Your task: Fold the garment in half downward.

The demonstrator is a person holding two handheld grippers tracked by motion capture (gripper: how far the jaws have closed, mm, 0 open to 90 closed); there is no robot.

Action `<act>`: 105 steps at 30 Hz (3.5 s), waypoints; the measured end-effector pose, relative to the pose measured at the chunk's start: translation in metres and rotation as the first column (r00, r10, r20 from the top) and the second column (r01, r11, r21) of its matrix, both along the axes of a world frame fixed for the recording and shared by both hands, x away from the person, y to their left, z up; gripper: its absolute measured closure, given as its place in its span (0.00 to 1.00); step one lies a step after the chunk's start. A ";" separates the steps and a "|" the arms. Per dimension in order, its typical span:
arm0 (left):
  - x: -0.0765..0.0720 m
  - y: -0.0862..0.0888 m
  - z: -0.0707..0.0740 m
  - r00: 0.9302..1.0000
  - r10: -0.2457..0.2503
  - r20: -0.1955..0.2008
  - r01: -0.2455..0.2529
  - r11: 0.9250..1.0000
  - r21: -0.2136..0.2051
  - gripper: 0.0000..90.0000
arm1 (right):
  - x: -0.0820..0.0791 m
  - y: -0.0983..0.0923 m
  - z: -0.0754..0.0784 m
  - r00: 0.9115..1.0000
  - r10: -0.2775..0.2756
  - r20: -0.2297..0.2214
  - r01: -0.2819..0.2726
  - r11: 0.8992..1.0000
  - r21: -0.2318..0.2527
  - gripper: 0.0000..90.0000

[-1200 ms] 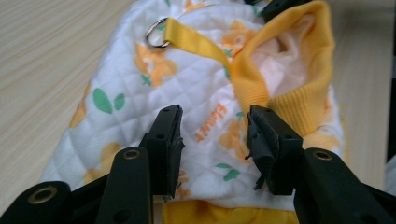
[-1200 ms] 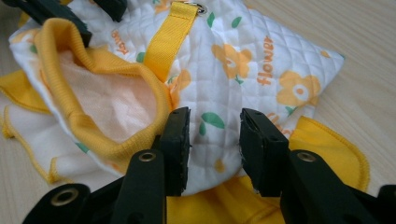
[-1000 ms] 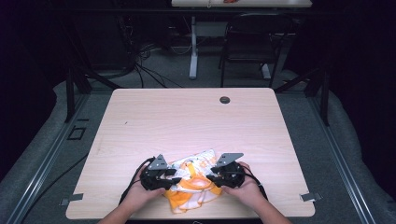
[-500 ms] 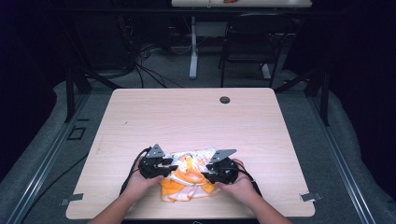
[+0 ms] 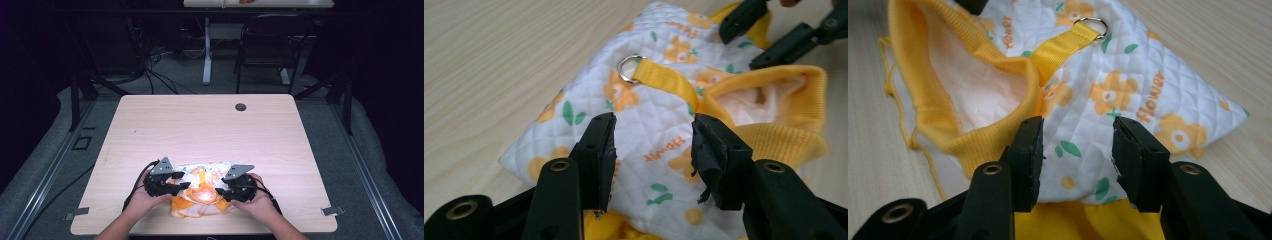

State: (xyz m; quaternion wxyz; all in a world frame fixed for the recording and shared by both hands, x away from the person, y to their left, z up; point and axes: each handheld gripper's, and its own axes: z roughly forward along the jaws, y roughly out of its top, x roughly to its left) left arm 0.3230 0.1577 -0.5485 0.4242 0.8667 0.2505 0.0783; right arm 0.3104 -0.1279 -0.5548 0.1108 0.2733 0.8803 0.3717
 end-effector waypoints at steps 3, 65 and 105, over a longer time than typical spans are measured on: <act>-0.014 -0.004 0.004 0.999 -0.037 0.025 0.037 0.999 0.020 0.54 | -0.001 -0.005 0.002 1.000 -0.007 -0.006 0.007 1.000 0.003 0.60; -0.016 -0.007 -0.025 0.999 -0.032 0.028 0.028 0.992 0.123 0.45 | -0.002 -0.004 -0.013 0.994 0.042 -0.104 -0.042 0.999 0.000 0.55; -0.007 0.051 0.012 0.970 0.238 0.055 -0.231 0.966 -0.113 0.47 | 0.010 -0.037 0.027 0.984 -0.163 0.078 0.153 0.981 0.117 0.55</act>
